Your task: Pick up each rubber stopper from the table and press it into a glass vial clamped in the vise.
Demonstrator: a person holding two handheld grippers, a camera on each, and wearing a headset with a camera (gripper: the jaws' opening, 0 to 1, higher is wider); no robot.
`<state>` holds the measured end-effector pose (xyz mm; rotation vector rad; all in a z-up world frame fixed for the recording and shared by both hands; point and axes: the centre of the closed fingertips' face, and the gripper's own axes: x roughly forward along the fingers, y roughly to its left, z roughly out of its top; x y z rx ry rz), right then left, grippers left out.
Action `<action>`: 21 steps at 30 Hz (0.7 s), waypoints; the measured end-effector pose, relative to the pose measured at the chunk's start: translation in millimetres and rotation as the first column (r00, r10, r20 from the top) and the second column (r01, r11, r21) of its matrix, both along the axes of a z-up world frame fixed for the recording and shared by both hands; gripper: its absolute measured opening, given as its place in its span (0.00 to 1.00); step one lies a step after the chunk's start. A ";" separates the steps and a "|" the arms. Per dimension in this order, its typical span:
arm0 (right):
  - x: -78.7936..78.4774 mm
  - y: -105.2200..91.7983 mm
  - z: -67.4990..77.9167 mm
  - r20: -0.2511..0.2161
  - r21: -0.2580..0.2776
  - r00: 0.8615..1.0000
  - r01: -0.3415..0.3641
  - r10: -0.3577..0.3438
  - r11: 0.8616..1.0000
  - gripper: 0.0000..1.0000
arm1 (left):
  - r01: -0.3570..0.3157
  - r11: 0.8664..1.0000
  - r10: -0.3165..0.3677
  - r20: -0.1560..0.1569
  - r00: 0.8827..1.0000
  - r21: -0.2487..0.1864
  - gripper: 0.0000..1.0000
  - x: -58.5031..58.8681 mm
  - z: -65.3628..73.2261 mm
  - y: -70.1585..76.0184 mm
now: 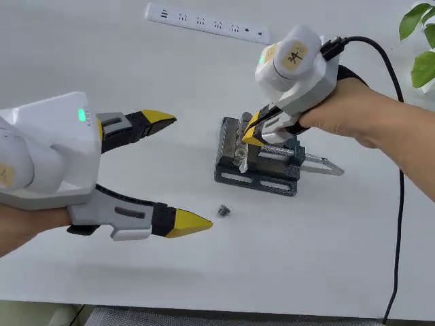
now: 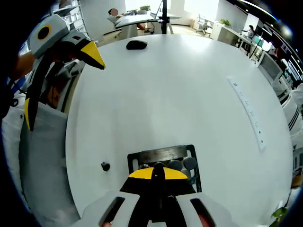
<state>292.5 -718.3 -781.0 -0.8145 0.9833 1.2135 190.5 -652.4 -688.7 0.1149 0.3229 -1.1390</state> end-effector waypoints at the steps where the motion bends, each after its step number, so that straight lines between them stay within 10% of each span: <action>1: -1.0 -0.6 1.4 0.000 0.005 1.000 0.005 -0.005 1.000 0.01 | 0.000 1.000 0.000 0.001 1.000 0.000 0.87 -0.1 0.1 0.0; 21: -5.7 -16.6 24.3 0.061 0.070 0.995 0.070 -0.075 0.995 0.17 | 0.012 0.999 -0.012 0.003 1.000 0.031 0.93 -5.2 -0.4 0.6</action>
